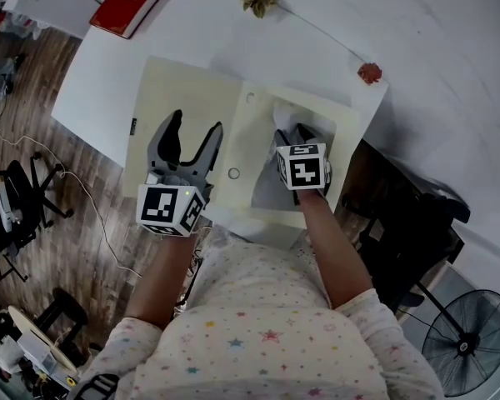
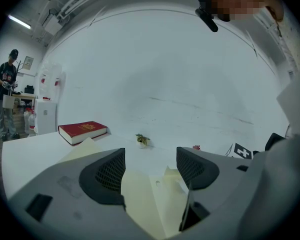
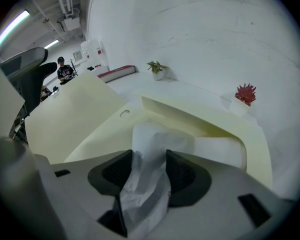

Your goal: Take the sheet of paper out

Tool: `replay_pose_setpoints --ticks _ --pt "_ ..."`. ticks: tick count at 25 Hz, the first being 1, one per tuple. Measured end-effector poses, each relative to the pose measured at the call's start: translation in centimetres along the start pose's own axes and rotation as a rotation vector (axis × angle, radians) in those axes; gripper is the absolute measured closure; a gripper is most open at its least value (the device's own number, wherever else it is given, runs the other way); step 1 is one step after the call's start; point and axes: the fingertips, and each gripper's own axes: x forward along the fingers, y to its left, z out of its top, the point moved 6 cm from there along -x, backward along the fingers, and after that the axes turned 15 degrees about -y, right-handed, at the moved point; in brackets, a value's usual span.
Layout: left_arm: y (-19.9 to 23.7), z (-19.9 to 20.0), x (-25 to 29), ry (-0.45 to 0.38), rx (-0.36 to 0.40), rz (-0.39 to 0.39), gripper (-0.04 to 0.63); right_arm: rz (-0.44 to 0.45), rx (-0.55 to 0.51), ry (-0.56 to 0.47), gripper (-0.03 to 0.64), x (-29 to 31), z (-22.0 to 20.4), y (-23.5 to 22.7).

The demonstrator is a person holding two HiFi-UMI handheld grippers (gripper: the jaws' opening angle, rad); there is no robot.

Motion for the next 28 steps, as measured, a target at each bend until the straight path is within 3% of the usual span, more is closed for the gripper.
replay_pose_setpoints --ticks 17,23,26,28 --pt "-0.4 0.3 -0.6 -0.004 0.005 0.001 0.299 -0.007 -0.025 -0.017 0.445 -0.2 -0.1 0.1" --pt "-0.5 0.4 -0.9 -0.006 0.006 0.004 0.299 0.020 -0.002 -0.026 0.390 -0.1 0.0 0.4" --pt "-0.6 0.5 -1.0 -0.008 0.007 0.003 0.299 0.060 0.027 -0.038 0.302 -0.4 0.2 0.7" --pt "-0.6 0.5 -1.1 -0.008 0.007 0.002 0.299 0.077 0.040 -0.057 0.298 -0.9 0.6 0.8"
